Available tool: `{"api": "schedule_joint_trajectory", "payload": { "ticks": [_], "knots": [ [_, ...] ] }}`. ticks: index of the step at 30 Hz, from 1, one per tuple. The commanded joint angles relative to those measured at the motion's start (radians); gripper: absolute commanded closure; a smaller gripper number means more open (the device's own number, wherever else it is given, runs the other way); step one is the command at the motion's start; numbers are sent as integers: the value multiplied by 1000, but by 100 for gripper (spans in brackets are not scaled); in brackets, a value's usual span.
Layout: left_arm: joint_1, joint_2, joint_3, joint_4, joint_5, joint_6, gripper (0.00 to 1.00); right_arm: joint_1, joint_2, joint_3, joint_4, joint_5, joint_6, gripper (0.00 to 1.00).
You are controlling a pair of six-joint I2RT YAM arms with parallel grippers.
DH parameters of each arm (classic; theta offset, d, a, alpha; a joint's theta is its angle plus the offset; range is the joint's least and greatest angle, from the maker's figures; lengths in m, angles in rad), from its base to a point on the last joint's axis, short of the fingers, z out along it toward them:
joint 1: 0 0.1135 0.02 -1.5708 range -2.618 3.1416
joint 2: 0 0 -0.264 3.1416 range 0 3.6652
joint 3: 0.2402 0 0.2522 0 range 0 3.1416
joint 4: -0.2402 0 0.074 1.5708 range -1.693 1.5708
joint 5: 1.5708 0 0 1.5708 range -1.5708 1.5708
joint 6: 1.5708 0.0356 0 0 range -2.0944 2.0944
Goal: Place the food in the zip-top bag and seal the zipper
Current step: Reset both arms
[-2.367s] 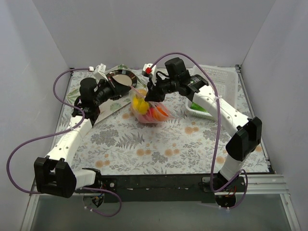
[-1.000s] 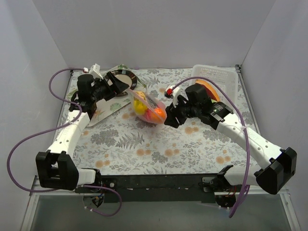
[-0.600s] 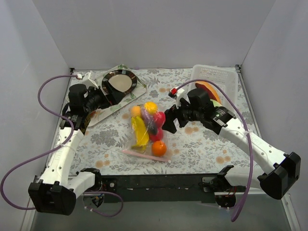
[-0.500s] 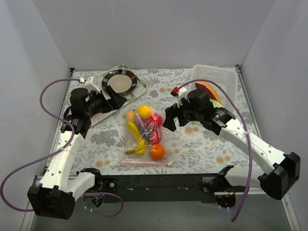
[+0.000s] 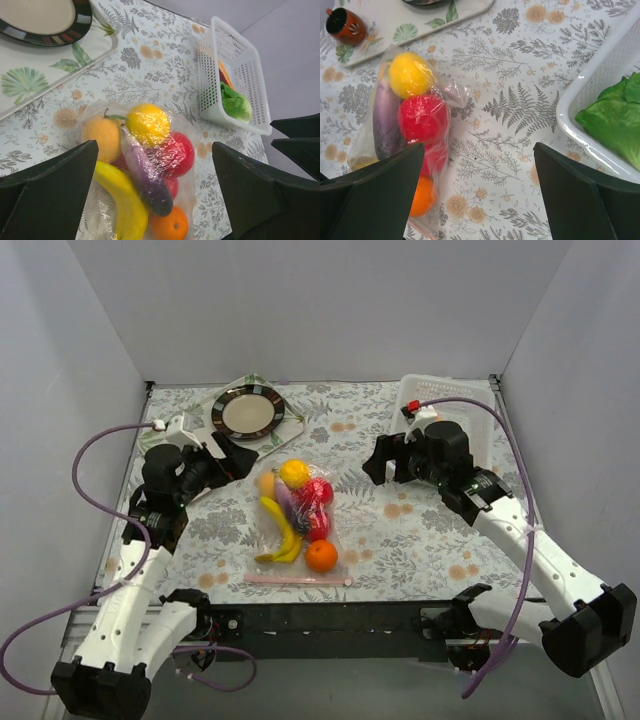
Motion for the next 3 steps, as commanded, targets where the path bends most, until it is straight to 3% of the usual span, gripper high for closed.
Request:
{"api": "schedule_joint_trajectory", "payload": {
  "ticks": [1, 3],
  "knots": [
    [0, -5, 33, -5, -14, -21, 2, -5, -32, -3, 72, 9, 15, 2],
    [0, 0, 37, 2, -2, -23, 2, -7, -37, -3, 75, 9, 19, 2]
  ]
}}
